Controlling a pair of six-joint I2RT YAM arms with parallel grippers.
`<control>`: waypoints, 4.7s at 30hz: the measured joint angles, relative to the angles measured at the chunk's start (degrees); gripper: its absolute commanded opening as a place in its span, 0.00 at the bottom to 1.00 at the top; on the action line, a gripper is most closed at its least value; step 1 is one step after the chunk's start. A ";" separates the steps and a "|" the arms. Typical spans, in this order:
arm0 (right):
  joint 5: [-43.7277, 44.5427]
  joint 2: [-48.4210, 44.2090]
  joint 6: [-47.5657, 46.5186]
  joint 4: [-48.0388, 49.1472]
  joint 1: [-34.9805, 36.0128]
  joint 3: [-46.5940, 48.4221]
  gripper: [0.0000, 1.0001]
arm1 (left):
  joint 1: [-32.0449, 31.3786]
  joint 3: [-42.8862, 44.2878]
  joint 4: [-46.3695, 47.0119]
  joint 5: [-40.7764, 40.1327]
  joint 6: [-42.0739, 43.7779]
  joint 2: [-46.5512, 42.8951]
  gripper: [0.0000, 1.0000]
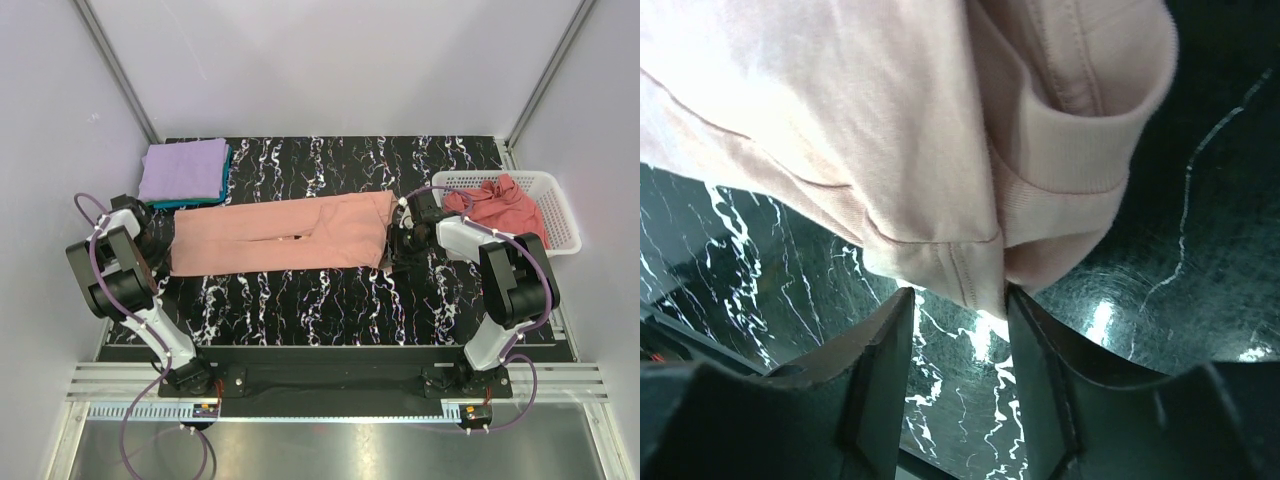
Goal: Fold and stack the t-shirts
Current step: Fold the tshirt
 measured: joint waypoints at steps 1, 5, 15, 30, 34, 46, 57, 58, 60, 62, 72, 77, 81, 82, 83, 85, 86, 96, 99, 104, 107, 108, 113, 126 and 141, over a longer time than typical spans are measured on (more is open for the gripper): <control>-0.26 -0.02 -0.35 -0.02 0.00 -0.02 0.51 | 0.00 0.09 -0.04 0.02 0.02 0.11 0.00; -1.97 -0.04 -2.01 0.02 -0.04 -0.02 0.51 | 0.00 0.20 -0.11 0.02 0.26 0.24 0.00; 0.57 -0.70 -5.31 -1.60 -0.09 0.04 0.00 | 0.00 2.12 -0.92 -0.52 1.31 1.66 0.00; 5.60 -1.55 -8.44 -7.15 -0.13 1.27 0.00 | -0.07 5.22 -2.84 -3.69 3.23 3.87 0.00; 6.86 -1.55 -8.85 -8.41 -0.13 2.64 0.00 | -0.11 6.21 -3.91 -4.59 3.43 4.50 0.00; 10.19 -0.63 -10.99 -16.72 -0.15 8.00 0.25 | -0.15 7.52 -4.83 -5.33 3.85 5.40 0.00; 5.11 -0.20 -1.77 -20.63 -0.33 16.15 0.29 | -0.07 6.91 -4.22 -5.57 4.07 5.27 0.00; 4.07 0.39 -0.26 -19.34 -0.11 16.98 0.29 | -0.07 6.82 -4.17 -5.64 4.09 5.20 0.00; 2.62 2.62 2.32 -16.52 0.48 18.43 0.29 | -0.07 6.69 -4.20 -5.88 4.09 5.07 0.00; 1.75 5.11 3.87 -14.58 1.53 19.26 0.27 | -0.09 6.58 -4.28 -6.32 4.11 4.98 0.00; 7.02 14.82 5.44 -13.27 4.35 19.71 0.24 | -0.07 6.43 -6.91 -11.32 4.42 4.94 0.03; 8.24 14.78 4.48 -13.40 4.42 19.85 0.24 | -0.07 5.38 -8.74 -14.05 3.93 4.61 0.21; 11.28 14.93 1.46 -14.58 4.28 20.98 0.24 | 0.00 3.74 -10.25 -16.35 3.58 2.25 0.33; 12.11 15.17 0.52 -14.97 4.09 21.53 0.24 | 0.00 3.32 -10.62 -16.68 3.58 1.29 0.34; 13.11 15.56 -0.48 -15.54 3.85 22.29 0.24 | 0.00 3.15 -11.39 -16.90 3.58 0.11 0.35; 15.02 16.61 -2.71 -16.46 2.99 24.13 0.25 | 0.00 3.08 -12.15 -16.98 3.56 -2.49 0.37; 15.85 17.16 -3.67 -16.85 2.45 25.11 0.26 | 0.00 3.08 -12.44 -16.90 3.58 -3.82 0.37; 22.40 27.06 -12.70 -20.09 -2.73 40.92 0.30 | -8.31 2.45 -11.02 -12.72 4.66 -10.69 0.52; 24.28 32.22 -14.80 -21.22 -2.84 49.53 0.30 | -11.74 1.68 -9.42 -10.10 5.18 -12.66 0.53; 27.41 44.02 -17.70 -24.06 -2.82 69.90 0.37 | -12.59 1.66 -7.50 -7.87 7.15 -13.66 0.53; 28.00 48.87 -17.27 -26.40 -2.82 79.76 0.49 | -12.59 2.25 -6.75 -7.63 8.79 -12.04 0.53; 27.89 48.94 -16.87 -26.53 -2.82 79.91 0.51 | -12.59 2.89 -6.67 -7.58 9.03 -11.02 0.53; 27.17 42.95 -14.16 -26.53 -2.82 73.33 0.37 | -12.74 7.96 -6.32 -7.37 9.09 -4.72 0.53; 23.82 33.75 -8.92 -22.91 -2.89 60.35 0.18 | -12.98 16.63 -6.67 -10.25 10.73 6.12 0.51; 26.49 37.94 -8.87 -23.93 -2.89 61.79 0.25 | -13.00 22.73 -9.57 -13.51 10.95 7.65 0.51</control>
